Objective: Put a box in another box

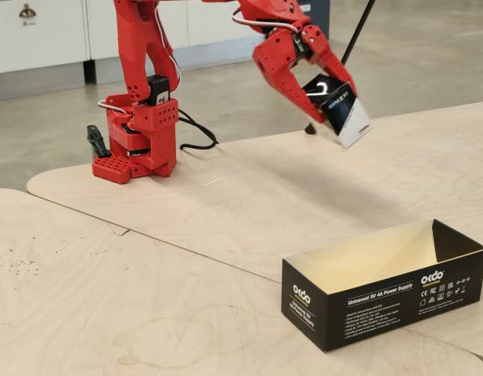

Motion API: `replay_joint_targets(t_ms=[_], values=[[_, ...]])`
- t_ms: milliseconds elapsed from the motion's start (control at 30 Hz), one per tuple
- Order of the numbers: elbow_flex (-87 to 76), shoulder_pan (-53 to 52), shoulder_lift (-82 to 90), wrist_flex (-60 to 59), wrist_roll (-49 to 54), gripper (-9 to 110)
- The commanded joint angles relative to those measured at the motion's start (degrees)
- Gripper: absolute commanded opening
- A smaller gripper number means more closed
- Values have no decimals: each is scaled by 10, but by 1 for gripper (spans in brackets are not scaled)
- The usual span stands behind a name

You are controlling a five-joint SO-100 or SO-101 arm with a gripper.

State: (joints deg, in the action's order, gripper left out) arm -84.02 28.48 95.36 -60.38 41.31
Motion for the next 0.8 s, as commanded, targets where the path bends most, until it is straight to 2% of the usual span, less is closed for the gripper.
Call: replay_joint_targets(t_ms=[0,367,767], values=[[166,-15,-44,-32,-106,12],[382,-29,-245,-32,-238,11],[461,-76,-369,32,-243,11]])
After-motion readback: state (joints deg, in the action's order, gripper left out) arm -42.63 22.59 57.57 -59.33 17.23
